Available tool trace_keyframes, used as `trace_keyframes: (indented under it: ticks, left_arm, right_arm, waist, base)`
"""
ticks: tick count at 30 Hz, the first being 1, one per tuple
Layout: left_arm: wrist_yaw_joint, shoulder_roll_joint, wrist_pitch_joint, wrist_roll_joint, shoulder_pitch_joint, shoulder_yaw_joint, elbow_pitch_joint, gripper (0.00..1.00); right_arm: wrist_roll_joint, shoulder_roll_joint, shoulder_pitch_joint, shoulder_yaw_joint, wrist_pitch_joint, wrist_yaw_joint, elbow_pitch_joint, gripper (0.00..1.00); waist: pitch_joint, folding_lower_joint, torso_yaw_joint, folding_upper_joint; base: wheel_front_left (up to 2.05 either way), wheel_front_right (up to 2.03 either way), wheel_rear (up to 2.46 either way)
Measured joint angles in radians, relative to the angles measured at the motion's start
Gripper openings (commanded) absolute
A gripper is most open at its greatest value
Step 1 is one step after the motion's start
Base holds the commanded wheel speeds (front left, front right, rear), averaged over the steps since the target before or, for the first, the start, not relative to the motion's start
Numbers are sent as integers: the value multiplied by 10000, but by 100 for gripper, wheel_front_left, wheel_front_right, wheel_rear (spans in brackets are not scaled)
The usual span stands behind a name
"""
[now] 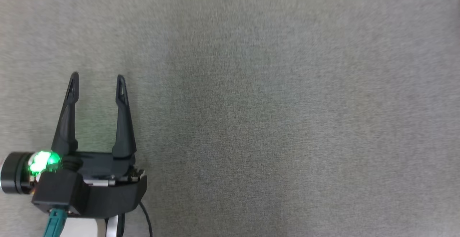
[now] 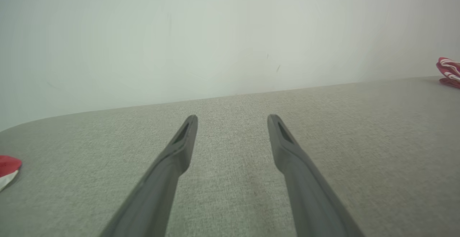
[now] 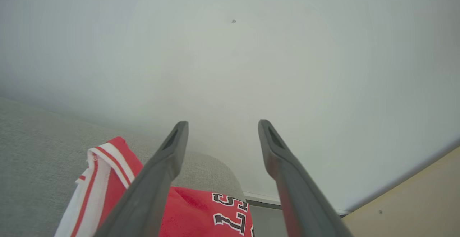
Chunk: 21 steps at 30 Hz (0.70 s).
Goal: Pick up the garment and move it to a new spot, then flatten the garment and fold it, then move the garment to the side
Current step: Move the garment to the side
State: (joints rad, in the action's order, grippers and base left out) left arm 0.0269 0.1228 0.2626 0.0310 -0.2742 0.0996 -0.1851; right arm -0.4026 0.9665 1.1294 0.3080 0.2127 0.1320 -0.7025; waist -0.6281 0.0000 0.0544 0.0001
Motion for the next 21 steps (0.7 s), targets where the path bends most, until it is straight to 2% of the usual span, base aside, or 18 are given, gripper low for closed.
trace_keyframes:
  ticks: [2,4,9,16,21]
  left_arm:
    - [8,-40,0,150,214,-88,42,100]
    - [42,-36,0,165,551,-188,263,100]
    - [84,-44,0,236,1243,-341,673,100]
    - [88,-98,0,397,2050,-560,1060,100]
    - [79,-123,0,504,2422,-704,1279,100]
  right_arm:
    - [90,-416,-203,115,123,0,171,100]
    - [119,-1197,-700,184,276,0,408,100]
    - [267,-2537,-2013,-151,437,0,903,100]
    - [468,-3868,-4288,-961,476,0,2013,100]
    - [573,-4556,-5818,-1638,487,0,2892,100]
  waist:
    - [331,0,-18,0]
    - [875,0,-58,0]
    - [1869,-2,-159,-1]
    - [3213,-3,-359,-3]
    - [4001,-4,-516,-4]
  base:
    - [0,0,0]
    - [0,0,0]
    - [0,0,0]
    - [0,0,0]
    - [0,0,0]
